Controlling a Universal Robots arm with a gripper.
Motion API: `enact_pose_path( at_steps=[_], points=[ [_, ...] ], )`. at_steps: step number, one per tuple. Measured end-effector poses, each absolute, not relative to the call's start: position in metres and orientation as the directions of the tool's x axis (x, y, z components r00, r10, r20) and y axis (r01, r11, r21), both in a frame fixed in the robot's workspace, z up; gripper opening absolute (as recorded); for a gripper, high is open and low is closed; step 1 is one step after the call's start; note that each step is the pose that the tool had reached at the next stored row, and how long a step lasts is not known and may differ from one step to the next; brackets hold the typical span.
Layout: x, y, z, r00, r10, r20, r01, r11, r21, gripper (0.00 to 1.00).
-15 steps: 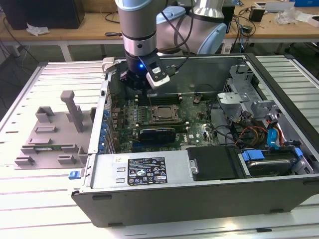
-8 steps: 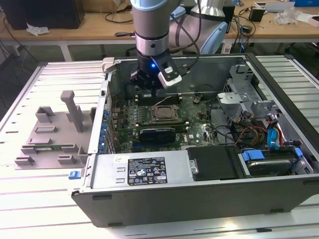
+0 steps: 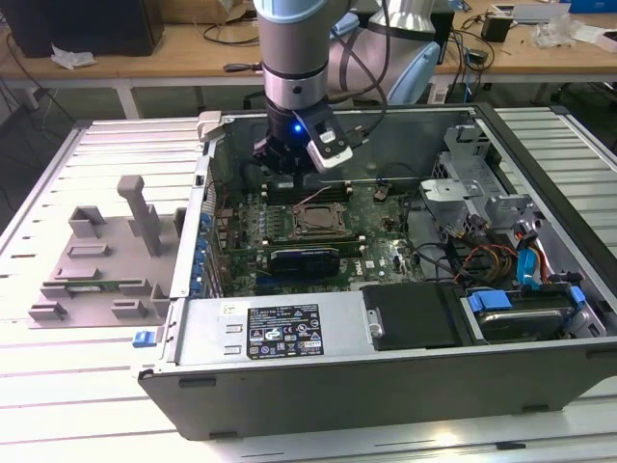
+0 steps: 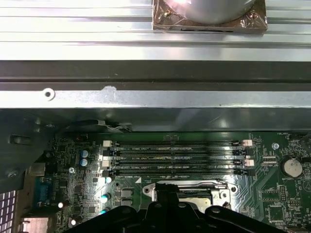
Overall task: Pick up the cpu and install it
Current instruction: 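Install the first cpu locking lever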
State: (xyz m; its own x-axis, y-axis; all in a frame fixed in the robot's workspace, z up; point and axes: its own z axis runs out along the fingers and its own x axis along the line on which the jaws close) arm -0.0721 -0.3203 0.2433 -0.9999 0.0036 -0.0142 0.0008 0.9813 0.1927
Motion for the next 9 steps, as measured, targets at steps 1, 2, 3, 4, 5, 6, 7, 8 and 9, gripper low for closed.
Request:
enact_pose_path(
  at_steps=[1, 2, 3, 4, 5, 6, 7, 8, 9],
  points=[
    [-0.072, -0.32, 0.242, -1.0, 0.004, -0.015, 0.001, 0.981, 0.193, 0.11],
    [-0.072, -0.32, 0.241, -1.0, 0.004, -0.015, 0.001, 0.981, 0.193, 0.11],
    [-0.07, -0.32, 0.24, -1.0, 0.004, -0.015, 0.001, 0.981, 0.193, 0.11],
    [-0.069, -0.32, 0.239, -1.0, 0.004, -0.015, 0.001, 0.981, 0.193, 0.11],
    [-0.068, -0.32, 0.238, -1.0, 0.004, -0.015, 0.001, 0.981, 0.193, 0.11],
    [-0.066, -0.32, 0.237, -1.0, 0.004, -0.015, 0.001, 0.981, 0.193, 0.11],
    [-0.065, -0.32, 0.236, -1.0, 0.004, -0.015, 0.001, 0.981, 0.193, 0.11],
    [-0.063, -0.32, 0.235, -1.0, 0.004, -0.015, 0.001, 0.981, 0.193, 0.11],
    [-0.062, -0.32, 0.235, -1.0, 0.004, -0.015, 0.001, 0.981, 0.192, 0.11]
  ],
)
